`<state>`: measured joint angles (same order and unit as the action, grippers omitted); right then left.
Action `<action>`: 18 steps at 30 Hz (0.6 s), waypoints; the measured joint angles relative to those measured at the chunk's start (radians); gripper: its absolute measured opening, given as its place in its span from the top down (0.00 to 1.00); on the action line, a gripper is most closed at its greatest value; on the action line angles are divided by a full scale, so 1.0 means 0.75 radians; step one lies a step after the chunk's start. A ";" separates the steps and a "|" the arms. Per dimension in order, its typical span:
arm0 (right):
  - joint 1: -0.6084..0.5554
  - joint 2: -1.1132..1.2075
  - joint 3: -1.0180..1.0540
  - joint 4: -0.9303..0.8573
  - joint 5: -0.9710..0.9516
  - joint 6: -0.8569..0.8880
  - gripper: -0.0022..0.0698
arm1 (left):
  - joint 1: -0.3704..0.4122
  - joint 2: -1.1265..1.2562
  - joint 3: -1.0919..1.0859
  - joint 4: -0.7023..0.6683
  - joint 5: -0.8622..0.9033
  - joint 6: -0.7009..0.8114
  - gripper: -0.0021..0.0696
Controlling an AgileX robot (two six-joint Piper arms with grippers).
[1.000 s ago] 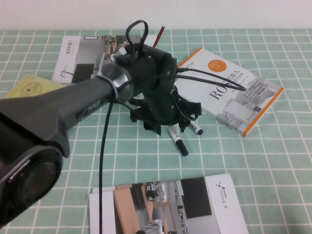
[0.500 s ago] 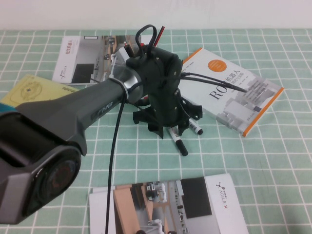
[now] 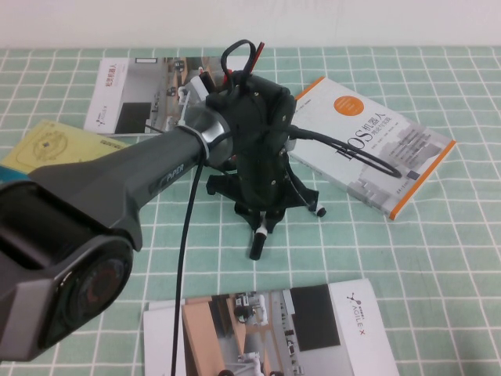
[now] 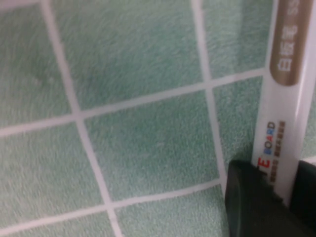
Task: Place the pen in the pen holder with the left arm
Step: Pick up the pen on the table, then place the pen onto the pen holder
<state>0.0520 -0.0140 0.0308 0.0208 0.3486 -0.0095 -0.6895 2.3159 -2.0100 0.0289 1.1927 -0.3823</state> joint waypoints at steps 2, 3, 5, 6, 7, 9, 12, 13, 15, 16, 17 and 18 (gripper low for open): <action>0.000 0.000 0.000 0.000 0.000 0.000 1.00 | -0.003 0.000 0.000 0.009 0.009 0.045 0.81; 0.000 0.000 0.000 0.000 0.000 0.000 1.00 | -0.006 0.000 0.000 0.015 0.015 0.069 0.81; 0.000 0.000 0.000 0.000 0.000 0.000 1.00 | -0.013 -0.003 0.000 0.031 0.021 0.111 0.81; 0.000 0.000 0.000 0.000 0.000 0.000 1.00 | -0.020 -0.016 0.007 0.045 0.024 0.129 0.81; 0.000 0.000 0.000 0.000 0.000 0.000 1.00 | -0.029 -0.028 0.018 0.059 0.026 0.140 0.81; 0.000 0.000 0.000 0.000 0.000 0.000 1.00 | -0.058 -0.085 0.055 0.094 0.006 0.158 0.81; 0.000 0.000 0.000 0.000 0.000 0.000 1.00 | -0.110 -0.209 0.138 0.113 -0.126 0.169 0.81; 0.000 0.000 0.000 0.000 0.000 0.000 1.00 | -0.126 -0.260 0.180 0.116 -0.198 0.169 0.81; 0.000 0.000 0.000 0.000 0.000 0.000 1.00 | -0.148 -0.357 0.274 0.119 -0.375 0.186 0.81; 0.000 0.000 0.000 0.000 0.000 0.000 1.00 | -0.155 -0.411 0.335 0.126 -0.478 0.196 0.81; 0.000 0.000 0.000 0.000 0.000 0.000 1.00 | -0.161 -0.463 0.402 0.130 -0.566 0.204 0.81; 0.000 0.000 0.000 0.000 0.000 0.000 1.00 | -0.161 -0.513 0.472 0.139 -0.686 0.217 0.81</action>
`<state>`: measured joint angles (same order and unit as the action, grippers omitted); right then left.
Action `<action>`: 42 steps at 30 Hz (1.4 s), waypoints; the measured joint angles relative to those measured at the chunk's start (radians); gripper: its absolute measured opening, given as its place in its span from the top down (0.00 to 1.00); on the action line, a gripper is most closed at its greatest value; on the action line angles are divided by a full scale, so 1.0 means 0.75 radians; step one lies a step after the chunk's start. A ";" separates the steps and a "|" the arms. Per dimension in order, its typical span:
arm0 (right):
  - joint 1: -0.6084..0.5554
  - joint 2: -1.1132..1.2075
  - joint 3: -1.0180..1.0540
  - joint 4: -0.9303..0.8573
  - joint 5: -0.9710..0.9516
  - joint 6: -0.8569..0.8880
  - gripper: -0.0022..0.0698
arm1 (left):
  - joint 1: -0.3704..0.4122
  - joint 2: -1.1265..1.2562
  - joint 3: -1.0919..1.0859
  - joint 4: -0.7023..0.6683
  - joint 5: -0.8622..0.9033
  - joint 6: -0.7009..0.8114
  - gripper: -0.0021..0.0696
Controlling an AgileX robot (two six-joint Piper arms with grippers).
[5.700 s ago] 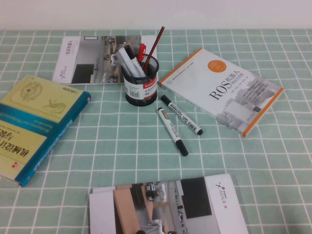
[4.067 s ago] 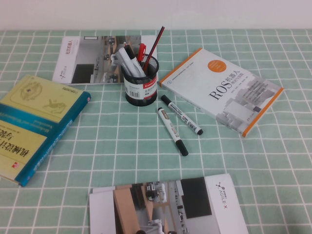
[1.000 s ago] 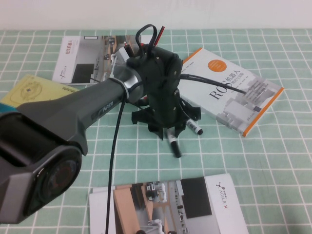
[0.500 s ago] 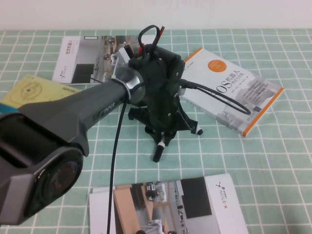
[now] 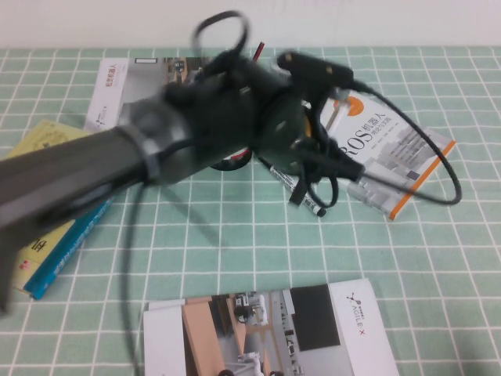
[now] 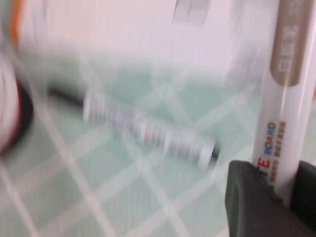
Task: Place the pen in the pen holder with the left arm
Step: Place the pen onto the pen holder
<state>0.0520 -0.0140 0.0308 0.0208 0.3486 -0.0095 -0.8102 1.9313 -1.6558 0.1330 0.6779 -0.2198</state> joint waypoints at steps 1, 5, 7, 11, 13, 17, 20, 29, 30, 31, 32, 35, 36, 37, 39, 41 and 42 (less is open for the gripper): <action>0.000 0.000 0.000 0.000 0.000 0.000 1.00 | 0.000 -0.047 0.073 0.010 -0.125 0.011 0.81; 0.000 0.000 0.000 0.000 0.000 0.000 1.00 | 0.019 -0.176 0.321 0.070 -0.589 0.022 0.81; 0.000 0.000 0.000 0.000 0.000 0.000 1.00 | 0.047 -0.217 0.427 0.085 -0.819 0.025 0.81; 0.000 0.000 0.000 0.000 0.000 0.000 1.00 | 0.146 -0.229 0.543 0.084 -1.123 0.009 0.81; 0.000 0.000 0.000 0.000 0.000 0.000 1.00 | 0.212 -0.221 0.572 0.056 -1.228 -0.003 0.81; 0.000 0.000 0.000 0.000 0.000 0.000 1.00 | 0.326 -0.176 0.582 0.030 -1.405 -0.012 0.81; 0.000 0.000 0.000 0.000 0.000 0.000 1.00 | 0.385 -0.129 0.582 0.020 -1.507 -0.024 0.81; 0.000 0.000 0.000 0.000 0.000 0.000 1.00 | 0.459 0.022 0.582 -0.008 -1.697 -0.133 0.81; 0.000 0.000 0.000 0.000 0.000 0.000 1.00 | 0.461 0.035 0.582 -0.008 -1.705 -0.133 0.81; 0.000 0.000 0.000 0.000 0.000 0.000 1.00 | 0.461 0.044 0.582 -0.010 -1.712 -0.135 0.81; 0.000 0.000 0.000 0.000 0.000 0.000 1.00 | 0.463 0.049 0.582 -0.010 -1.717 -0.135 0.81; 0.000 0.000 0.000 0.000 0.000 0.000 1.00 | 0.463 0.075 0.582 -0.024 -1.730 -0.139 0.81; 0.000 0.000 0.000 0.000 0.000 0.000 1.00 | 0.463 0.085 0.582 -0.028 -1.730 -0.139 0.81; 0.000 0.000 0.000 0.000 0.000 0.000 1.00 | 0.463 0.091 0.582 -0.034 -1.730 -0.142 0.81; 0.000 0.000 0.000 0.000 0.000 0.000 1.00 | 0.463 0.099 0.582 -0.041 -1.727 -0.148 0.81; 0.000 0.000 0.000 0.000 0.000 0.000 1.00 | 0.463 0.099 0.582 -0.044 -1.727 -0.153 0.81; 0.000 0.000 0.000 0.000 0.000 0.000 1.00 | 0.463 0.099 0.582 -0.044 -1.727 -0.153 0.81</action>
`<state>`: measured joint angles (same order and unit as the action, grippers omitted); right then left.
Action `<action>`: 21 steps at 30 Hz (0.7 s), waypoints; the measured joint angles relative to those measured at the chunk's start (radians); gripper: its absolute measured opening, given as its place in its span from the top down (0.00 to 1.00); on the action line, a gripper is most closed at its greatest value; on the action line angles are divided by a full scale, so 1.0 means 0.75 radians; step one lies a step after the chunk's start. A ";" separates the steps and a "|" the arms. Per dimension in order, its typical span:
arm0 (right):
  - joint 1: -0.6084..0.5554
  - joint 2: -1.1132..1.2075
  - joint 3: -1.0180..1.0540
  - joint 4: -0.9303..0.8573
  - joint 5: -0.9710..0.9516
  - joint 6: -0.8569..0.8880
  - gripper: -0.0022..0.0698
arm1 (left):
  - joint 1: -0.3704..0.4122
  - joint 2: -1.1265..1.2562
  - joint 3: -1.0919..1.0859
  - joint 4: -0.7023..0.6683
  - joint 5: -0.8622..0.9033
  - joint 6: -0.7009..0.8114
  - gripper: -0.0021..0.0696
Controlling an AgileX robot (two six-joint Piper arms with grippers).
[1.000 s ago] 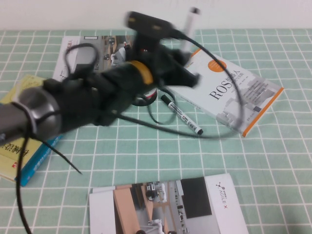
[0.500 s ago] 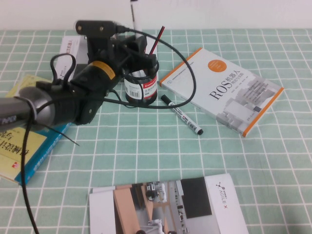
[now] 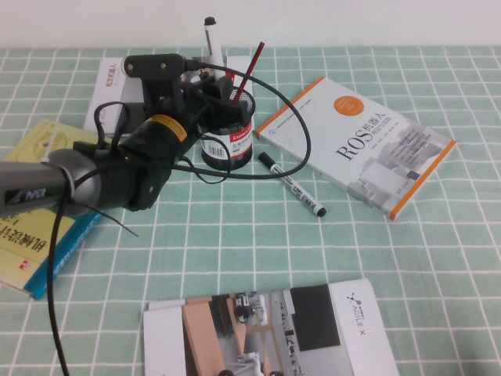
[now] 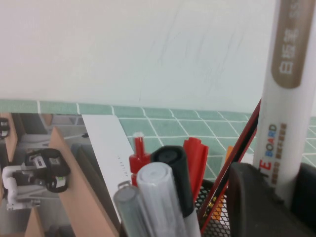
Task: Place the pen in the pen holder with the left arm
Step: Place the pen onto the pen holder
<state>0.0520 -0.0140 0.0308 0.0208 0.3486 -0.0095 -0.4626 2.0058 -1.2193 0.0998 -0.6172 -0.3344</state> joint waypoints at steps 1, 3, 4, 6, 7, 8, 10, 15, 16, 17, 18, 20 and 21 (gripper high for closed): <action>0.000 0.000 0.000 0.000 0.000 0.000 1.00 | 0.000 0.000 0.000 0.000 0.000 0.000 0.81; 0.000 0.000 0.000 0.000 0.000 0.000 1.00 | 0.000 0.000 0.000 0.000 -0.002 -0.002 0.81; 0.000 0.000 0.000 0.000 0.000 0.000 1.00 | 0.000 0.000 0.000 0.000 -0.005 -0.002 0.81; 0.000 0.000 0.000 0.000 0.000 0.000 1.00 | 0.000 0.000 0.000 0.000 -0.025 -0.002 0.81; 0.000 0.000 0.000 0.000 0.000 0.000 1.00 | 0.000 0.000 0.000 0.000 -0.034 -0.002 0.81; 0.000 0.000 0.000 0.000 0.000 0.000 1.00 | 0.000 0.000 0.000 0.000 -0.045 -0.002 0.81; 0.000 0.000 0.000 0.000 0.000 0.000 1.00 | 0.000 0.000 0.000 -0.003 -0.061 -0.002 0.81; 0.000 0.000 0.000 0.000 0.000 0.000 1.00 | 0.000 0.015 -0.026 -0.028 -0.072 0.058 0.81; 0.000 0.000 0.000 0.000 0.000 0.000 1.00 | 0.000 0.022 -0.039 -0.031 -0.073 0.065 0.81; 0.000 0.000 0.000 0.000 0.000 0.000 1.00 | 0.000 0.029 -0.050 -0.033 -0.073 0.068 0.81; 0.000 0.000 0.000 0.000 0.000 0.000 1.00 | 0.000 0.032 -0.057 -0.034 -0.073 0.068 0.81; 0.000 0.000 0.000 0.000 0.000 0.000 1.00 | 0.000 0.041 -0.069 -0.036 -0.062 0.074 0.81; 0.000 0.000 0.000 0.000 0.000 0.000 1.00 | 0.000 0.044 -0.075 -0.036 -0.049 0.080 0.81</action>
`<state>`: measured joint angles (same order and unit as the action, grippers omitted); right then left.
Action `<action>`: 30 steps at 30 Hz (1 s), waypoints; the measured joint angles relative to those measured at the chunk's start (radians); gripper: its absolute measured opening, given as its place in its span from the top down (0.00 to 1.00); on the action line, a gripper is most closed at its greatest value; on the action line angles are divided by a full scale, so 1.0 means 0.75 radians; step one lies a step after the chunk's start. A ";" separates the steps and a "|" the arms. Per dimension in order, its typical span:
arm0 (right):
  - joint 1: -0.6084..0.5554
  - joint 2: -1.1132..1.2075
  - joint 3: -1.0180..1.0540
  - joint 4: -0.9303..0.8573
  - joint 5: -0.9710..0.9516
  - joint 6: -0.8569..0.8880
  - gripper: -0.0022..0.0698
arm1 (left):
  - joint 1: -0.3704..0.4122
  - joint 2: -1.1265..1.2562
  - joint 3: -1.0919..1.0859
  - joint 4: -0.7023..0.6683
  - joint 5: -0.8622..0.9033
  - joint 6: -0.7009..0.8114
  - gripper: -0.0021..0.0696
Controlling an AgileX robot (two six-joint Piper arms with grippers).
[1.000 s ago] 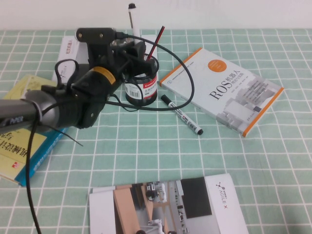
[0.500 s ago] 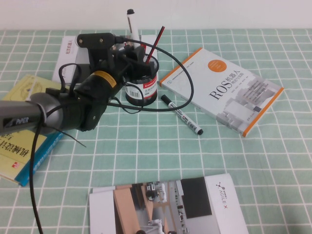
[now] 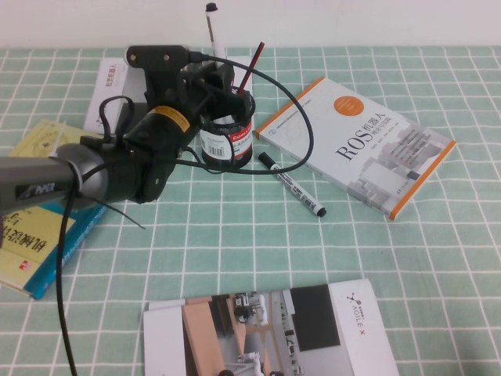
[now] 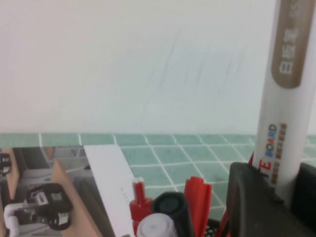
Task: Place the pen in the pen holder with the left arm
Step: Place the pen onto the pen holder
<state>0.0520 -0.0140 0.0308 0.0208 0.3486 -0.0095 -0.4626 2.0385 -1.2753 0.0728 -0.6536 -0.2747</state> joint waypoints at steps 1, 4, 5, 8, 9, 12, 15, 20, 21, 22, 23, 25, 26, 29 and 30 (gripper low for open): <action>0.000 0.000 0.000 0.000 0.000 0.000 1.00 | 0.000 0.003 -0.003 -0.003 0.006 0.006 0.81; 0.000 0.000 0.000 0.000 0.000 0.000 1.00 | 0.000 0.015 -0.008 -0.006 0.016 0.018 0.81; 0.000 0.000 0.000 0.000 0.000 0.000 1.00 | 0.000 0.024 -0.008 -0.006 0.019 0.018 0.81; 0.000 0.000 0.000 0.000 0.000 0.000 1.00 | 0.000 0.040 -0.008 -0.013 0.036 0.018 0.81; 0.000 0.000 0.000 0.000 0.000 0.000 1.00 | 0.000 0.046 -0.008 -0.018 0.047 0.018 0.81; 0.000 0.000 0.000 0.000 0.000 0.000 1.00 | 0.000 0.049 -0.008 -0.031 0.066 0.018 0.81; 0.000 0.000 0.000 0.000 0.000 0.000 1.00 | 0.000 0.051 -0.008 -0.034 0.093 0.018 0.81; 0.000 0.000 0.000 0.000 0.000 0.000 1.00 | 0.000 0.051 -0.008 -0.034 0.110 0.014 0.81; 0.000 0.000 0.000 0.000 0.000 0.000 1.00 | 0.000 0.051 -0.008 -0.034 0.110 0.014 0.81; 0.000 0.000 0.000 0.000 0.000 0.000 1.00 | 0.000 0.051 -0.008 -0.037 0.110 0.014 0.81; 0.000 0.000 0.000 0.000 0.000 0.000 1.00 | 0.000 0.051 -0.008 -0.039 0.110 0.014 0.81; 0.000 0.000 0.000 0.000 0.000 0.000 1.00 | 0.000 0.051 -0.008 -0.039 0.107 0.014 0.81; 0.000 0.000 0.000 0.000 0.000 0.000 1.00 | 0.000 0.051 -0.008 -0.039 0.107 0.014 0.81; 0.000 0.000 0.000 0.000 0.000 0.000 1.00 | 0.000 0.051 -0.008 -0.039 0.107 0.010 0.80; 0.000 0.000 0.000 0.000 0.000 0.000 1.00 | 0.000 0.048 -0.008 -0.039 0.107 0.010 0.80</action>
<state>0.0520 -0.0140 0.0308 0.0208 0.3486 -0.0095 -0.4626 2.0746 -1.2811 0.0437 -0.5732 -0.2668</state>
